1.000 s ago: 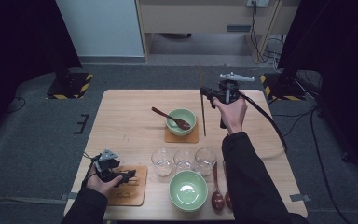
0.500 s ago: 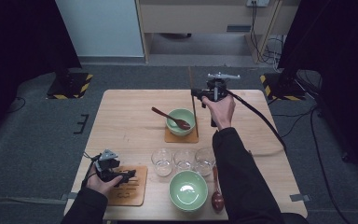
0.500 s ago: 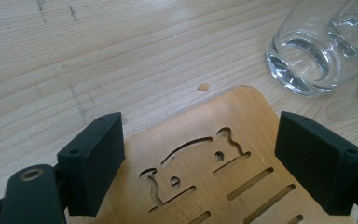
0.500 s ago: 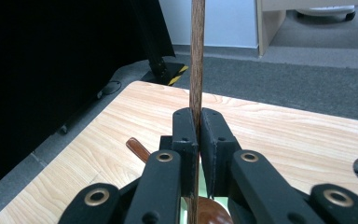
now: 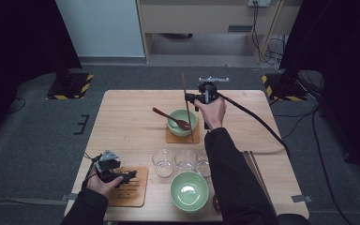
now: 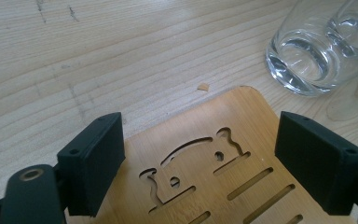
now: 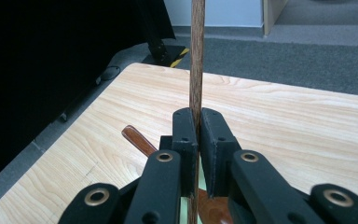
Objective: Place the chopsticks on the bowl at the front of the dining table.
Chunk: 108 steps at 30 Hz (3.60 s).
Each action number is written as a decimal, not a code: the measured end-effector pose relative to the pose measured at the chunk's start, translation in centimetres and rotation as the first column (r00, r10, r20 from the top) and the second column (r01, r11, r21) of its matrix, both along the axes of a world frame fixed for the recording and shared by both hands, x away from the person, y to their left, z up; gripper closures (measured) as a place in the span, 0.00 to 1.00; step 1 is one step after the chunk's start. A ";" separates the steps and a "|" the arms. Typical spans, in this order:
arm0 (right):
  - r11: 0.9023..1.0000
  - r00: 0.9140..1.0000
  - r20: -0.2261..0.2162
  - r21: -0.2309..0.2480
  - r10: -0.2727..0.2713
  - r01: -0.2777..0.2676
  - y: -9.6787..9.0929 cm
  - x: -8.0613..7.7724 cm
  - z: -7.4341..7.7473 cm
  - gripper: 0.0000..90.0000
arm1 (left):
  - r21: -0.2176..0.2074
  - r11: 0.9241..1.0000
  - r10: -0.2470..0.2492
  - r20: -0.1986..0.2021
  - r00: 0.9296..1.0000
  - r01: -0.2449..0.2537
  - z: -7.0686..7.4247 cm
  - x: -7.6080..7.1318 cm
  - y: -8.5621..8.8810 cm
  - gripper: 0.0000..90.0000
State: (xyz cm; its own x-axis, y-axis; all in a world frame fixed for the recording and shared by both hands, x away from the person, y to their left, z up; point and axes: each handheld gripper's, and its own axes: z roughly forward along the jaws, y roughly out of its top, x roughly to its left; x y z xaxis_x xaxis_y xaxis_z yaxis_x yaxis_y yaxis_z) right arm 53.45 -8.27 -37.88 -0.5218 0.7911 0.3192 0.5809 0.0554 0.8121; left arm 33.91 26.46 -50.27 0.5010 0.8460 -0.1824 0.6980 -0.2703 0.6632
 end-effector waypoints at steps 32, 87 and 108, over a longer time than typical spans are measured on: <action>0.996 0.989 -0.142 -0.082 -0.045 0.034 2.5 2.2 -5.2 0.94 | -0.005 1.000 -0.007 0.003 1.000 0.007 0.0 0.1 -0.2 0.17; 0.987 0.999 0.038 -0.156 0.032 -0.026 -2.0 -2.4 -1.1 0.69 | 0.000 1.000 -0.009 -0.011 1.000 0.009 -0.2 0.1 -0.3 0.17; 0.982 0.994 0.089 -0.172 -0.067 0.082 -13.4 -10.6 -1.0 0.68 | 0.004 1.000 -0.024 -0.002 1.000 0.024 -0.2 0.1 -0.3 0.24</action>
State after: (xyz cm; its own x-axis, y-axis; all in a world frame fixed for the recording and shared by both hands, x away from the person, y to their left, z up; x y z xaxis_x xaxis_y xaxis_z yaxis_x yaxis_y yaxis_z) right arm 42.83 -21.70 -38.85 -0.4778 0.8686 0.1311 0.5205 0.1598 0.8388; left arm 33.98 26.19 -50.43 0.5211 0.8344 -0.1797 0.6923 -0.2901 0.6607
